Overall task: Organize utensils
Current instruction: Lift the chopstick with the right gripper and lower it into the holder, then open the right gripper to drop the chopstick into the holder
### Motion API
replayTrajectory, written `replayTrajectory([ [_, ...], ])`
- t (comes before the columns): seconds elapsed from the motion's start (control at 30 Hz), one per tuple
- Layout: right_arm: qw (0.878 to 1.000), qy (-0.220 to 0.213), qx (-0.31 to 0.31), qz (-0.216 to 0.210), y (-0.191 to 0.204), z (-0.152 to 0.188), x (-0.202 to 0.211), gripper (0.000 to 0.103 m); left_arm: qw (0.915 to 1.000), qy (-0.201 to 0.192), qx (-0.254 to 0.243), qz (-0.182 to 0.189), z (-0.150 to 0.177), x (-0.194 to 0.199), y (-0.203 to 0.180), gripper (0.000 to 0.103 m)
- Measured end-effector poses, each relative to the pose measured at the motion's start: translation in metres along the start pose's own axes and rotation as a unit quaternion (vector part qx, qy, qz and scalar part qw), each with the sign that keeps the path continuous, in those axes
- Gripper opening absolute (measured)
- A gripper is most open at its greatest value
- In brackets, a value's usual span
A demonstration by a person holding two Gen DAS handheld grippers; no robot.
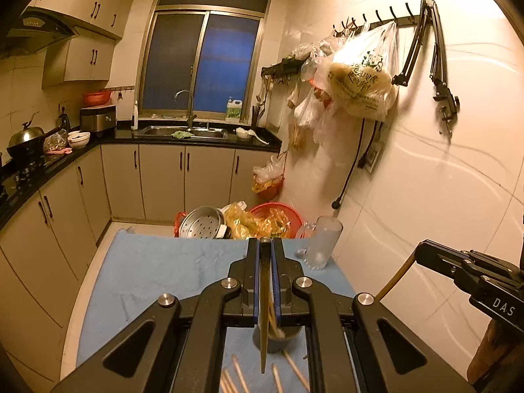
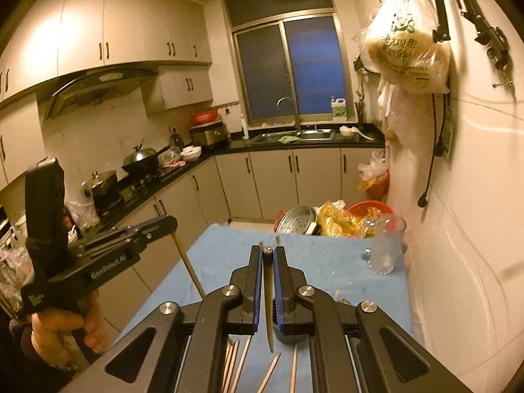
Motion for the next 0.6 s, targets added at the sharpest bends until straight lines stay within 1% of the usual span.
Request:
replayTrajectory([
  [0.2,1.0,-0.009,-0.011,0.007,-0.012,-0.018,-0.009,0.008,0.9999,-0.007,-0.012,-0.001,-0.016,-0.025,-0.011,0.007],
  [0.4,1.0,-0.01,-0.021,0.006,-0.022,-0.029,-0.029,0.008,0.9998,-0.017,-0.013,0.004,-0.023,-0.052,-0.015,0.007],
  [0.5,1.0,-0.009,-0.022,0.006,-0.026,-0.03,-0.041,0.008,0.9998,-0.015,-0.01,0.006,-0.021,-0.068,-0.012,0.007],
  [0.6,1.0,-0.001,-0.025,0.003,-0.032,-0.027,-0.056,0.008,1.0,-0.003,-0.005,0.002,-0.011,-0.086,-0.005,0.007],
])
Point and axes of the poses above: each gripper's, at about its wrist camera, not at the fingertips, and x roughly against the way its jaws point, y to its left, z to its underside, the point moved 4 cm from there along -x, roughly the way its jaws point, and after that the axes turned 11 degrees about z, right-handed, at the moved point
